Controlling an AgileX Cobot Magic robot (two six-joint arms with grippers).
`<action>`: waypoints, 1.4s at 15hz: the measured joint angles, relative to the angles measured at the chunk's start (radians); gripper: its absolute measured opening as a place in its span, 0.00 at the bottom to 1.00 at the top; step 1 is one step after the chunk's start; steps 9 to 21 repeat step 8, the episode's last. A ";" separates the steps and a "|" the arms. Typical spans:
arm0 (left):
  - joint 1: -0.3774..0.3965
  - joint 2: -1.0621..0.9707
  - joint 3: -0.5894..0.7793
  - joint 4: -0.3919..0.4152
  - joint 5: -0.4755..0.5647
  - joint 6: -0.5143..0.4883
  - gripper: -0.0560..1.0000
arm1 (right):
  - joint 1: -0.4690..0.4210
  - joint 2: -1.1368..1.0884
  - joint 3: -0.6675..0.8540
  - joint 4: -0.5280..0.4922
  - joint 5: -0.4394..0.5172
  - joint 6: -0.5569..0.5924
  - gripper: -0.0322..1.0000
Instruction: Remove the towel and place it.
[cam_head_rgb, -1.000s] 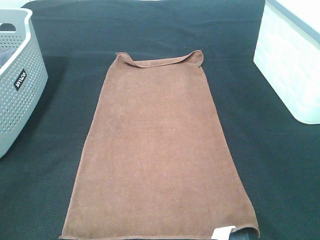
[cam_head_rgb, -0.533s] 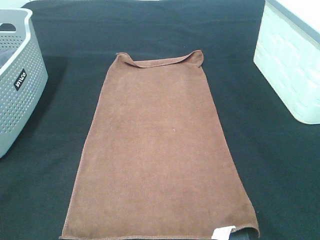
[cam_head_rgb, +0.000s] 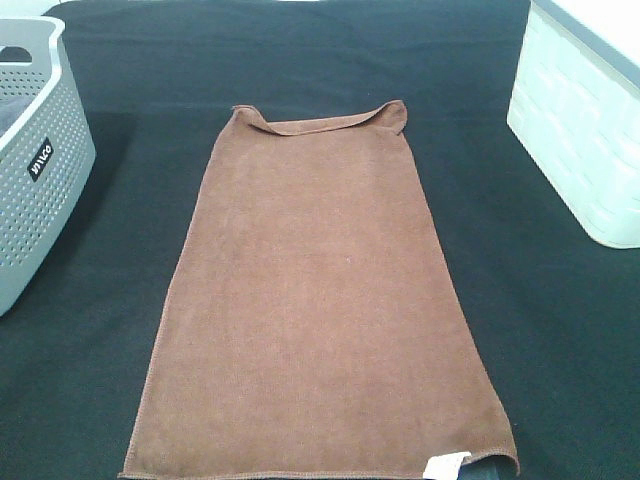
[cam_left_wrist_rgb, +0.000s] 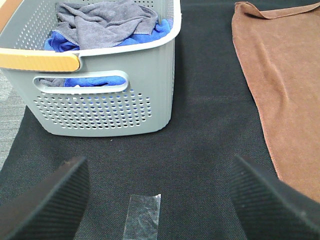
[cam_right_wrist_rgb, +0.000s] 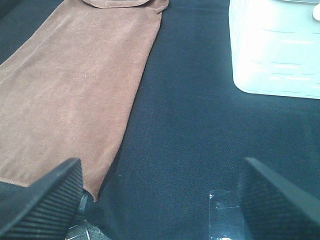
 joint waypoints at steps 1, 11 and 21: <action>0.000 0.000 0.000 -0.004 0.000 0.000 0.74 | 0.000 0.000 0.000 0.000 0.000 0.000 0.78; 0.000 0.000 0.000 -0.036 0.000 -0.003 0.74 | 0.000 0.000 0.000 0.000 0.000 0.000 0.78; 0.000 0.000 0.000 -0.036 0.000 -0.003 0.74 | 0.000 0.000 0.000 0.000 0.000 0.000 0.78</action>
